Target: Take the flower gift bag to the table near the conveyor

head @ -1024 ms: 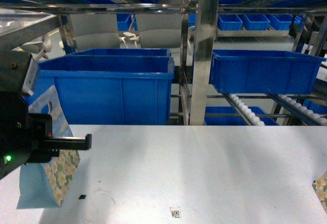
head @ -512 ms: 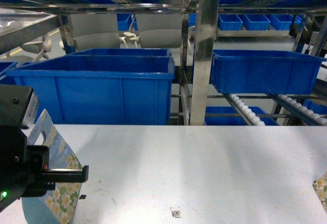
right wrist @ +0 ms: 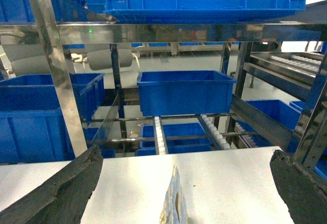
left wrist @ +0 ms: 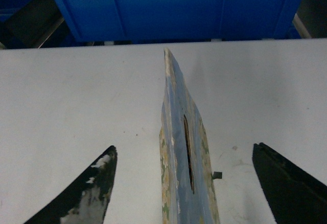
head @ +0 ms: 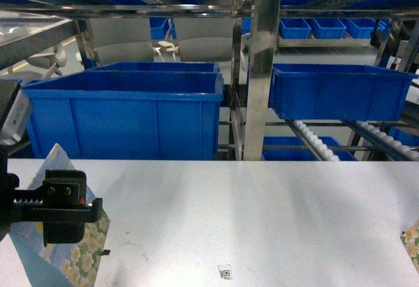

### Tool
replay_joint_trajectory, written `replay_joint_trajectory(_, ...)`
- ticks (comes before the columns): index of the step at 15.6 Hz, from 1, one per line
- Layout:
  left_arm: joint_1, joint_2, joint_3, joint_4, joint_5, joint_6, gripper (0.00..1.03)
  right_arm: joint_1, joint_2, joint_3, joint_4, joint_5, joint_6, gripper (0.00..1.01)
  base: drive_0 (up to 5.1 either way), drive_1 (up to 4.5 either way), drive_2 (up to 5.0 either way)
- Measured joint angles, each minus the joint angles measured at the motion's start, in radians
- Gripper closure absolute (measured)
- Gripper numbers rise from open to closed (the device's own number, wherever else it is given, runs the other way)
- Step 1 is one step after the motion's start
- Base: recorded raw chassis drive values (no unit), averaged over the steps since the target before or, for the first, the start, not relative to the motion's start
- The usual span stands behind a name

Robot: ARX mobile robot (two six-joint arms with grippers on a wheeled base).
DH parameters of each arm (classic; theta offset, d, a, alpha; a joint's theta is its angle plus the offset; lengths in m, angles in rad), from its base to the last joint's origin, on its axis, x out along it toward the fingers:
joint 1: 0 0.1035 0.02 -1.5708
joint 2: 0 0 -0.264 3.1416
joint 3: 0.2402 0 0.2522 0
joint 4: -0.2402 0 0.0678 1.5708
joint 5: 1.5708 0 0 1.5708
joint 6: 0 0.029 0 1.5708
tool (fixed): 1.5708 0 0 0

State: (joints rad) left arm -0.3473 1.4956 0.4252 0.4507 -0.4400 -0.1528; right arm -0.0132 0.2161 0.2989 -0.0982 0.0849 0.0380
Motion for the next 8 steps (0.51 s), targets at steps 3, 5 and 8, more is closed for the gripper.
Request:
replay_joint_trajectory(3, 0.029, -0.202, 0.002, -0.087, 0.039, 0.051, 0.05, 0.0, 0.0, 0.0, 0.0, 0.0, 0.0, 0.03, 0.0, 0.0, 0.0)
replay_joint_trajectory(5, 0.105, -0.354, -0.013, -0.124, 0.053, 0.114, 0.05, 0.0, 0.0, 0.0, 0.0, 0.0, 0.0, 0.03, 0.0, 0.0, 0.0)
replay_joint_trajectory(8, 0.326, -0.646, -0.089, -0.232, 0.121, 0.211, 0.05, 0.0, 0.0, 0.0, 0.0, 0.0, 0.0, 0.03, 0.0, 0.0, 0.0)
